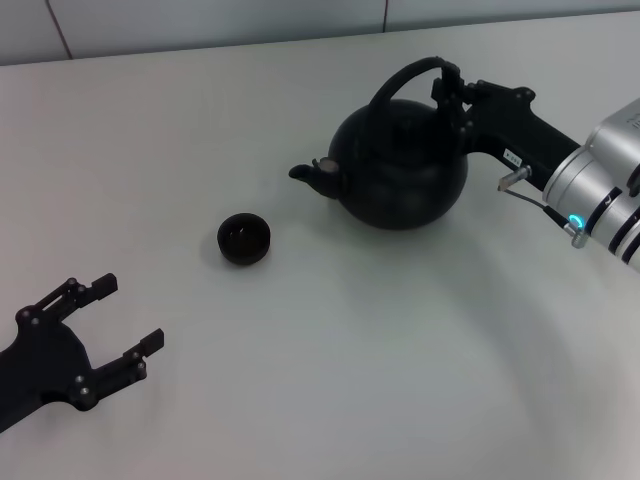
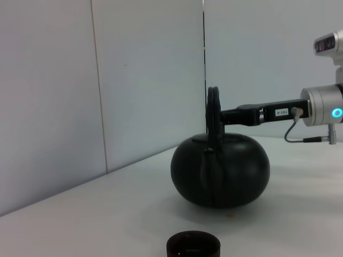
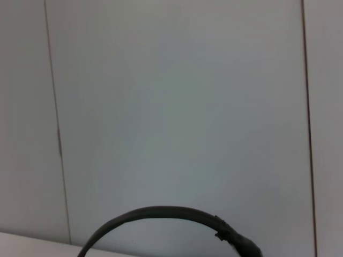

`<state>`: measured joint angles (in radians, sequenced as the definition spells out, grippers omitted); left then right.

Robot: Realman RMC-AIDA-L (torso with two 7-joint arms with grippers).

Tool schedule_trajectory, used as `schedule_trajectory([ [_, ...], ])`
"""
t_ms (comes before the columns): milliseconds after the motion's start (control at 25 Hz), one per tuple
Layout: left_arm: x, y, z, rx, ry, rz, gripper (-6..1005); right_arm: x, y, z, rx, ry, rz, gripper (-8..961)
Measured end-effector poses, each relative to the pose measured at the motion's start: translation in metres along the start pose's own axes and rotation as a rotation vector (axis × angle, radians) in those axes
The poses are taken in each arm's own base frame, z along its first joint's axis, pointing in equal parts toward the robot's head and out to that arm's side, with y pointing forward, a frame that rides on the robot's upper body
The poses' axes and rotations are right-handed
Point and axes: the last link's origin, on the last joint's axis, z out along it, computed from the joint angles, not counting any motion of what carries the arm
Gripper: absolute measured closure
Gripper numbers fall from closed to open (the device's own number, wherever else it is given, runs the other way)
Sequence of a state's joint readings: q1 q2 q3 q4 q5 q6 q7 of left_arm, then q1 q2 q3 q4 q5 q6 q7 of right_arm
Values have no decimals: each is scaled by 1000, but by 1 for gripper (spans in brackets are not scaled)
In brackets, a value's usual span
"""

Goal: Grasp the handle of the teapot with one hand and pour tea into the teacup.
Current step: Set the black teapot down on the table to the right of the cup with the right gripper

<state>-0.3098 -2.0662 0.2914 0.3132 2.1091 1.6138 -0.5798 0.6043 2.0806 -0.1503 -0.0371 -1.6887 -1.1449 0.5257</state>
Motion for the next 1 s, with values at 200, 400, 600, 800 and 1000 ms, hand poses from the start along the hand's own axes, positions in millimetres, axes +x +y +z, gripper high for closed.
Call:
schedule_trajectory([
  [200, 0, 0, 0, 0, 0, 0, 180, 4, -1, -3, 9, 14, -3, 865],
  [400, 0, 0, 0, -1, 1, -2, 180, 4, -2, -4, 10, 15, -8, 863],
  [600, 0, 0, 0, 2, 3, -2, 180, 3, -2, -4, 10, 10, -10, 861],
  [800, 0, 0, -1, 11, 8, -4, 180, 2, -3, -4, 14, 5, -10, 859],
  [1000, 1, 0, -1, 12, 11, -4, 180, 1, -5, -4, 19, 2, -11, 857],
])
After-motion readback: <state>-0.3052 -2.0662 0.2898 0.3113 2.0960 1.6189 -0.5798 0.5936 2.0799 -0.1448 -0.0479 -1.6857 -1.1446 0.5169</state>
